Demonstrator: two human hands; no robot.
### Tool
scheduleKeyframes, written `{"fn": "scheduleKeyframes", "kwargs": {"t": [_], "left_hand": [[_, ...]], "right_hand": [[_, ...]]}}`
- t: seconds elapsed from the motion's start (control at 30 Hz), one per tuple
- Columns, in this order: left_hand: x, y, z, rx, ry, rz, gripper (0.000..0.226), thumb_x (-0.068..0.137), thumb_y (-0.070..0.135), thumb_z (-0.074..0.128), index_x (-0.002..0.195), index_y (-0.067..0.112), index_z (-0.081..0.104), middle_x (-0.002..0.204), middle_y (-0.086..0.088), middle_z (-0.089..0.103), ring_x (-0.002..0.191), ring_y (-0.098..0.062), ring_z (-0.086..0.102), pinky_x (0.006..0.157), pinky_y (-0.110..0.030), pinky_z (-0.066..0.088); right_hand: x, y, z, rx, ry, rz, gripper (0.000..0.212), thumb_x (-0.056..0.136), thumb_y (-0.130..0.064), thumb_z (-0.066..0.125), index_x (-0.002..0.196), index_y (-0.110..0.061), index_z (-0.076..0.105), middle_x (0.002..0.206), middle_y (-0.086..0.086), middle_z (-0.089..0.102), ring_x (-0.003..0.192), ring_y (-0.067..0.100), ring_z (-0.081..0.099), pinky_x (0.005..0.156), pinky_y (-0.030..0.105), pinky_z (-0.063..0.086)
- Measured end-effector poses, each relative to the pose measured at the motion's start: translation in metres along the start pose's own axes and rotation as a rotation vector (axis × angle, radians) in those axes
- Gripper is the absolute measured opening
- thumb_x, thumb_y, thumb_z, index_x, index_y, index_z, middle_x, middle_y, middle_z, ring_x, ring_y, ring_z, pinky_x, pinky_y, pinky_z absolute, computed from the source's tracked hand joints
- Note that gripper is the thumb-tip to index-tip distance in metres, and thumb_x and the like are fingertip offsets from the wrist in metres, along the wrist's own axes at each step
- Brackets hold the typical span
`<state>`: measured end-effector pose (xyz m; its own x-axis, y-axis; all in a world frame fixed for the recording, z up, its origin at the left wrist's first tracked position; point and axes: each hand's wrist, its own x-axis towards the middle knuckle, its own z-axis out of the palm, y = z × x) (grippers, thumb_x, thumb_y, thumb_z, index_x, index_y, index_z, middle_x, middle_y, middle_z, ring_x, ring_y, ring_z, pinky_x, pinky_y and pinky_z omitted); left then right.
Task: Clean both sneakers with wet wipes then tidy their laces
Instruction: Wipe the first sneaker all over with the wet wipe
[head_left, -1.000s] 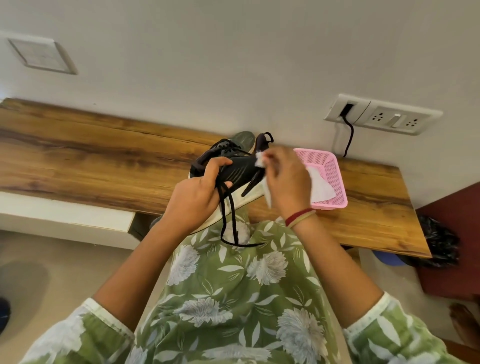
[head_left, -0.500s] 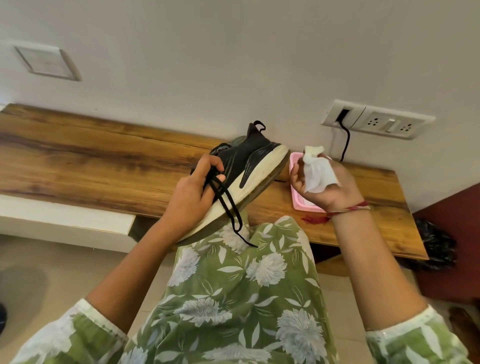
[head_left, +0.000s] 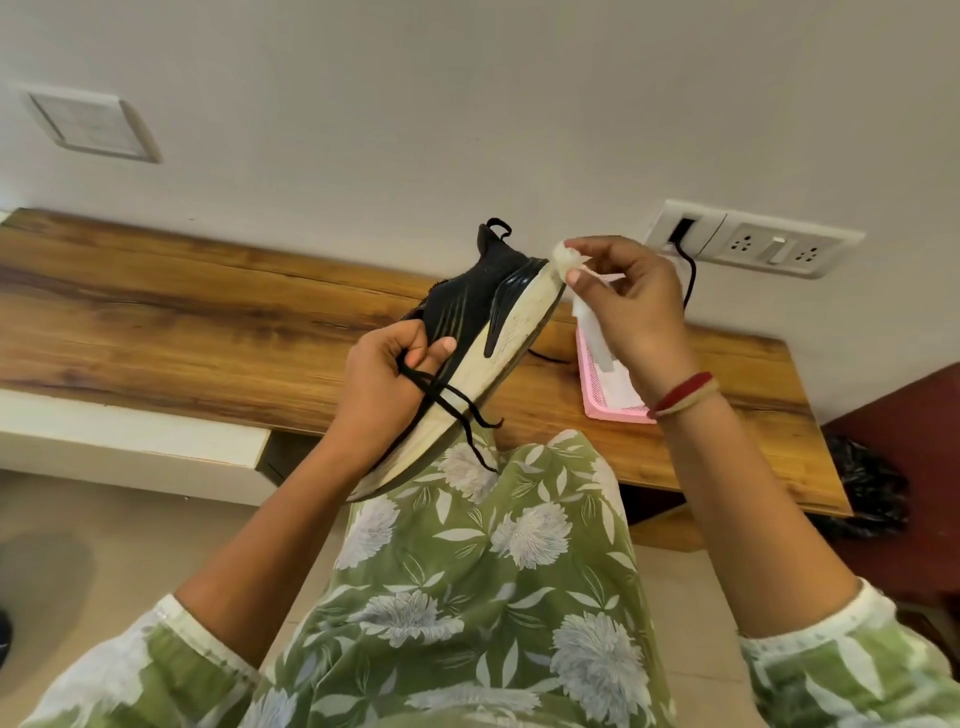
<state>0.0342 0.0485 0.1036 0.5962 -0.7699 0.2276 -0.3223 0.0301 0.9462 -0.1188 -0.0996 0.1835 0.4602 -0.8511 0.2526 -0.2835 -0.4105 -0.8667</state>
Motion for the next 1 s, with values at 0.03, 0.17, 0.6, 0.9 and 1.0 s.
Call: {"fn": "scheduleKeyframes", "kwargs": {"t": [0.03,0.17,0.6,0.9,1.0], "left_hand": [[-0.001,0.000,0.001,-0.009,-0.001,0.004,0.047,0.089,0.018,0.065,0.057,0.019,0.030,0.056,-0.002,0.035,0.057,-0.014,0.035,0.060,-0.030,0.034],[-0.004,0.003,0.004,0.014,0.015,0.016,0.048,0.089,0.020,0.064,0.057,0.019,0.028,0.054,-0.002,0.034,0.056,-0.015,0.033,0.059,-0.029,0.033],[-0.016,0.008,0.006,0.205,0.014,0.196,0.046,0.092,0.015,0.061,0.058,0.016,0.029,0.051,-0.001,0.036,0.050,-0.019,0.038,0.052,-0.024,0.031],[-0.023,0.000,0.006,0.198,0.030,0.252,0.045,0.092,0.013,0.060,0.058,0.016,0.030,0.051,0.004,0.035,0.049,-0.009,0.035,0.051,-0.016,0.029],[-0.023,-0.003,0.003,0.163,0.028,0.289,0.046,0.092,0.019,0.059,0.058,0.018,0.029,0.053,0.005,0.033,0.049,-0.004,0.033,0.053,-0.010,0.028]], "right_hand": [[0.000,0.002,0.002,-0.123,0.006,-0.061,0.019,0.087,-0.012,0.062,0.101,-0.023,0.069,0.094,-0.007,0.065,0.084,0.000,0.056,0.080,0.024,0.048],[0.000,0.004,0.006,-0.482,-0.009,-0.214,0.019,0.091,-0.019,0.058,0.105,-0.016,0.070,0.100,0.009,0.062,0.092,0.020,0.058,0.076,0.023,0.039],[0.016,-0.009,-0.004,-0.388,-0.013,-0.008,0.014,0.089,-0.020,0.061,0.098,-0.015,0.071,0.097,-0.004,0.064,0.087,0.008,0.054,0.077,0.021,0.040],[0.004,-0.010,0.000,-0.465,-0.059,-0.020,0.018,0.092,-0.019,0.057,0.103,-0.012,0.070,0.104,0.005,0.066,0.095,0.016,0.056,0.079,0.022,0.038],[-0.006,-0.010,0.002,-0.496,0.033,-0.105,0.017,0.091,-0.018,0.057,0.101,-0.012,0.070,0.102,0.011,0.062,0.094,0.022,0.057,0.074,0.019,0.034]]}}
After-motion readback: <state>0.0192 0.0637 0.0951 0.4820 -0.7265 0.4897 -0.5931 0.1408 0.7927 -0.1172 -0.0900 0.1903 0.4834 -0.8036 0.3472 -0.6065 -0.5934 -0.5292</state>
